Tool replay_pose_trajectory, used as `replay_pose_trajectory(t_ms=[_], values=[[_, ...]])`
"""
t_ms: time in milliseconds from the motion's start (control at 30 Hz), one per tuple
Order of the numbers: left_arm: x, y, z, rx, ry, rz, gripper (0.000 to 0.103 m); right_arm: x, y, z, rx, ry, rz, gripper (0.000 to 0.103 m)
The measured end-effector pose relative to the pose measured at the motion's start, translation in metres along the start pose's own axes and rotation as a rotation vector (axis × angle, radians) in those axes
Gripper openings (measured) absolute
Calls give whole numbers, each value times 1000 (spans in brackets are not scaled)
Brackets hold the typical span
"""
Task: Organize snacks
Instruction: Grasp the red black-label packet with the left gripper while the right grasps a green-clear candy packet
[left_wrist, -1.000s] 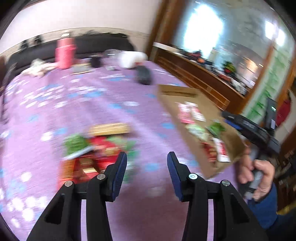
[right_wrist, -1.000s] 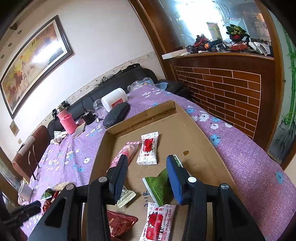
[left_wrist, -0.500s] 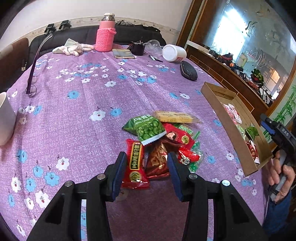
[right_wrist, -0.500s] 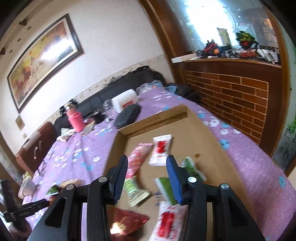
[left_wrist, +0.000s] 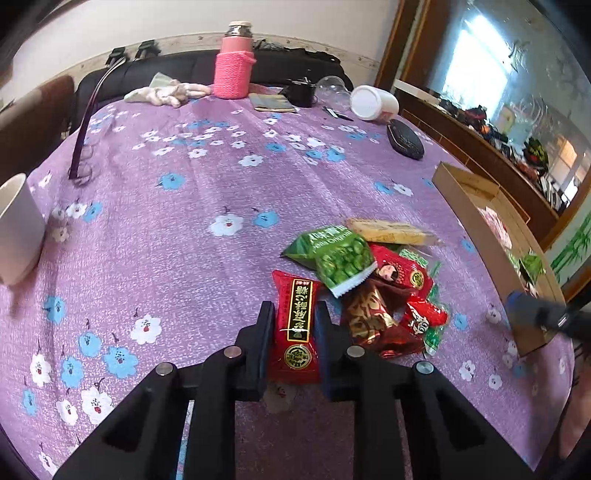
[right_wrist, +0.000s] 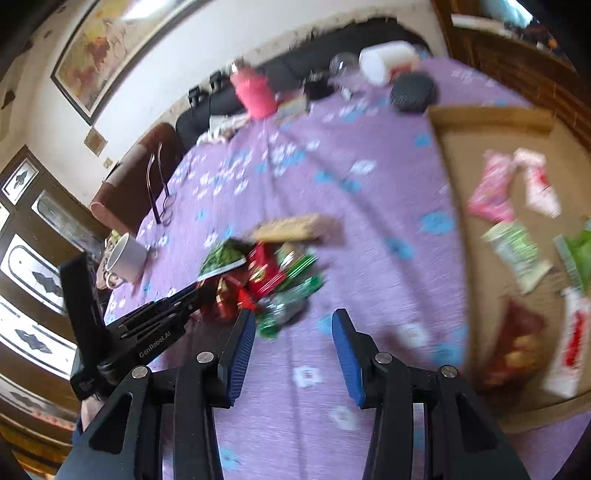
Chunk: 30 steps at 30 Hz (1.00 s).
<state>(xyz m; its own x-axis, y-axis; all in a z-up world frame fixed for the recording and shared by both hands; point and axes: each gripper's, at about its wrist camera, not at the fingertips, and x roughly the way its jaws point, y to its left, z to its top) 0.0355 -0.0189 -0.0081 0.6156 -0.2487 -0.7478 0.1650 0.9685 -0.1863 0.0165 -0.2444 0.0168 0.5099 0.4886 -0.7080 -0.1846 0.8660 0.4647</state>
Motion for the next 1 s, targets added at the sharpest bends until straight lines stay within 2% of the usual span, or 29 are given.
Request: replay_pose_trajectory(t_ms=[267, 400, 433, 467, 533, 633, 733, 867, 1000], values=[[0, -3, 0, 5, 0, 16, 20, 39, 2, 8, 48, 56, -80, 47], [0, -4, -1, 8, 0, 20, 20, 53, 12, 11, -4, 53, -125, 46], [0, -4, -1, 7, 0, 19, 20, 56, 19, 12, -44, 46, -145, 44], [0, -4, -1, 6, 0, 19, 20, 59, 24, 11, -85, 46, -161, 32], [0, -4, -1, 4, -1, 16, 20, 61, 30, 8, -150, 39, -181, 28], [-1, -2, -1, -10, -4, 5, 20, 58, 31, 3, -214, 16, -175, 28], [-2, -1, -1, -29, -15, -16, 20, 48, 19, 3, -194, -54, -120, 28], [-4, -1, 1, -38, -36, -46, 20, 27, 10, 9, -177, -154, -107, 28], [-10, -5, 1, -36, -69, -81, 17, 22, 10, 10, -154, -182, -53, 28]])
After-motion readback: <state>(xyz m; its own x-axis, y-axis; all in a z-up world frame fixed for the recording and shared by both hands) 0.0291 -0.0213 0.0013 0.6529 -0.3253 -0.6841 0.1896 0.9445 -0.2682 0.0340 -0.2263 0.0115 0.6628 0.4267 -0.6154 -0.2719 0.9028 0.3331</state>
